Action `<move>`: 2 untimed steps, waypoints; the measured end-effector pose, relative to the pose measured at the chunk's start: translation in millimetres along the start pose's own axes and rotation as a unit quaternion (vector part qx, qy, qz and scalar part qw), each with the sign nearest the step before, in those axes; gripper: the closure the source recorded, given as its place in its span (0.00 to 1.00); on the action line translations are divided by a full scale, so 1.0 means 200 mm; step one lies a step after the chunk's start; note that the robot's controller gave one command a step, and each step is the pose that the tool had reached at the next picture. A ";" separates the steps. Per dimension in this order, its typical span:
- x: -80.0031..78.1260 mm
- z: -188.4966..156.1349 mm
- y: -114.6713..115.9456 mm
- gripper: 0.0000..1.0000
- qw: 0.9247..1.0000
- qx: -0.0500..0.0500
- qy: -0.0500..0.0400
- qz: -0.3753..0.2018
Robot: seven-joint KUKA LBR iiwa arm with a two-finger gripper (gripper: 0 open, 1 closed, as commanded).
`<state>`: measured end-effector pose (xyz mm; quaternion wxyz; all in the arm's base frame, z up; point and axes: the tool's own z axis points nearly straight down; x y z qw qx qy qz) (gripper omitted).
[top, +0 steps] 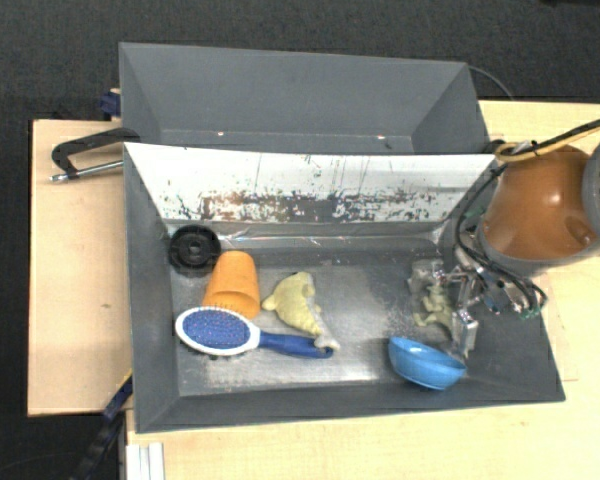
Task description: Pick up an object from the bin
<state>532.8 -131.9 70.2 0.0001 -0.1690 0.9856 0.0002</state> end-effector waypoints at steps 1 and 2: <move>-0.01 -0.01 0.01 1.00 1.000 0.000 -0.002 -0.001; -0.02 -0.65 0.04 1.00 0.999 0.004 -0.007 -0.051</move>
Offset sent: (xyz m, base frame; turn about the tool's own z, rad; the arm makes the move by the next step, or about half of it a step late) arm 0.0000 0.0000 0.0000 0.0000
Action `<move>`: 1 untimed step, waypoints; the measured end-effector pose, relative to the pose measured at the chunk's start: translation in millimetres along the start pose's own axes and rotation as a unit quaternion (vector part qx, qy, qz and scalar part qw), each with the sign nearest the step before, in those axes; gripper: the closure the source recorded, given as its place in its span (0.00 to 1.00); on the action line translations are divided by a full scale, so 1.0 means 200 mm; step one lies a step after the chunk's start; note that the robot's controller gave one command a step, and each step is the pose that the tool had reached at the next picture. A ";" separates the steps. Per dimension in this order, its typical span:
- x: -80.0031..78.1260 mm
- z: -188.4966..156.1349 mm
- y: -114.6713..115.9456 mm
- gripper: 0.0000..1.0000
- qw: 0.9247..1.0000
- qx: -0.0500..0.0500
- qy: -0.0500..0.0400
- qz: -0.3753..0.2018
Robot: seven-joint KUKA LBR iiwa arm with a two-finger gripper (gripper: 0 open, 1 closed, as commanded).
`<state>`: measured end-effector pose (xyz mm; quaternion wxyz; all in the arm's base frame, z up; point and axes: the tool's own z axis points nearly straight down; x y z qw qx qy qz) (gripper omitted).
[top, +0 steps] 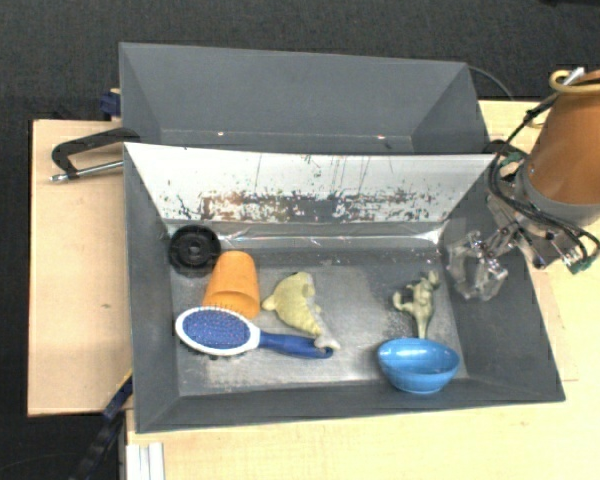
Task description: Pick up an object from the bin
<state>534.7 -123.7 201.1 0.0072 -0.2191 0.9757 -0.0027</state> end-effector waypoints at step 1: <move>0.01 0.02 0.00 0.00 1.000 -0.003 0.004 0.001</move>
Offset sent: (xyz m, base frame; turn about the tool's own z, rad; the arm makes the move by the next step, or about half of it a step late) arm 0.0000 0.0000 0.0000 0.0000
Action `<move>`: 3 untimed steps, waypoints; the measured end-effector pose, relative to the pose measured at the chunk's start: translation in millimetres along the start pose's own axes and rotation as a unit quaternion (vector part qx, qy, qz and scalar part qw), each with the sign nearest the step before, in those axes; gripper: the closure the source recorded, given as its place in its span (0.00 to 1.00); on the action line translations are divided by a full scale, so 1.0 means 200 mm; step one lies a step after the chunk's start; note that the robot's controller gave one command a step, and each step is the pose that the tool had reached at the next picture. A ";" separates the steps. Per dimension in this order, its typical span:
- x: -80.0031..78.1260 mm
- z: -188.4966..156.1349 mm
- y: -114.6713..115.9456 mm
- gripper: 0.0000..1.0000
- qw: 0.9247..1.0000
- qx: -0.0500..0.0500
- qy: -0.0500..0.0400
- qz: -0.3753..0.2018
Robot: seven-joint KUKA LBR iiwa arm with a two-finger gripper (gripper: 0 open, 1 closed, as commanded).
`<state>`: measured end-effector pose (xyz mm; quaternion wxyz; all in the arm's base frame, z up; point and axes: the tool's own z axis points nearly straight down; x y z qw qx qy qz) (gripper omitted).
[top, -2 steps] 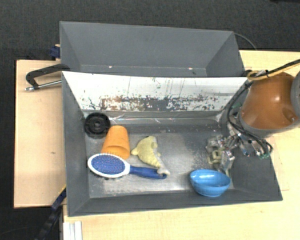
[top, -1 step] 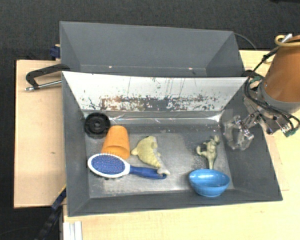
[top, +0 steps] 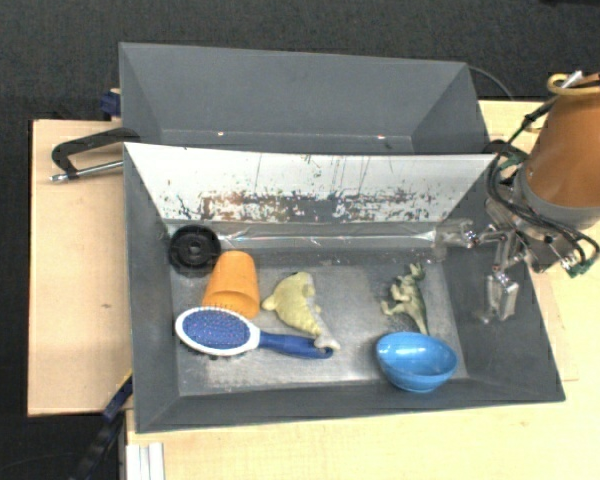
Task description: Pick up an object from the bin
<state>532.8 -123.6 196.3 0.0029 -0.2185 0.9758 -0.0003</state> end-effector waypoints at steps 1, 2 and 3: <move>-0.15 0.54 -0.01 0.00 0.998 -0.003 0.004 -0.061; -0.16 0.51 -0.02 1.00 0.998 -0.001 0.000 -0.060; -0.16 0.51 -0.02 0.00 0.998 -0.001 0.001 -0.060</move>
Offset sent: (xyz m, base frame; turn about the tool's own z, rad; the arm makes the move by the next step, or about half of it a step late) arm 0.0295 0.0083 -0.1039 -0.1238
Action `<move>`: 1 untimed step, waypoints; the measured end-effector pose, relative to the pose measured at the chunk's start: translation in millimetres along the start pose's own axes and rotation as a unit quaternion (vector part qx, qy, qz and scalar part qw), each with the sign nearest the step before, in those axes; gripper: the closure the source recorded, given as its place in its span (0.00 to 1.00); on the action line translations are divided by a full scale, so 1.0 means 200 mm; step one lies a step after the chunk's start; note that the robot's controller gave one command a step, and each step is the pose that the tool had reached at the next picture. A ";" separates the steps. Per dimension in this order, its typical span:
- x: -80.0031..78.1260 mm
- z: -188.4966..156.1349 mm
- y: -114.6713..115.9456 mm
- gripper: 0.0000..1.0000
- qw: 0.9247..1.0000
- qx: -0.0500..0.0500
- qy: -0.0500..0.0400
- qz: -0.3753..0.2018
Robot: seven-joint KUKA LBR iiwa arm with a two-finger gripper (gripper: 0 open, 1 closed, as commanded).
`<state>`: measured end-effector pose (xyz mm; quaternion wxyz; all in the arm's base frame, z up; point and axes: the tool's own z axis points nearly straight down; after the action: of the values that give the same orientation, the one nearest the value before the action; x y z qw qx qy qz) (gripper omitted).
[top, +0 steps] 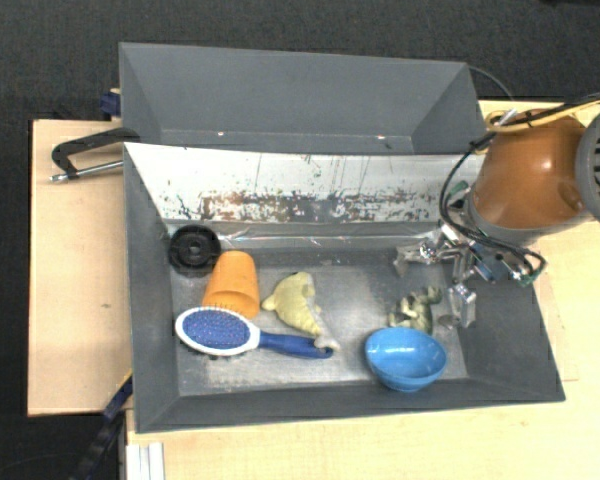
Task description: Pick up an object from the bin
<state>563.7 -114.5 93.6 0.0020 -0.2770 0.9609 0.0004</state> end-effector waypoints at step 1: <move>0.07 0.09 0.22 0.00 0.977 -0.002 0.002 -0.213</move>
Offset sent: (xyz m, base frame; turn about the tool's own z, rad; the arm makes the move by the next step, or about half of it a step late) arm -0.0358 0.0287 -0.0189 -0.4297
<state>528.0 -84.2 74.7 -0.0003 -0.4748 0.8801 0.0012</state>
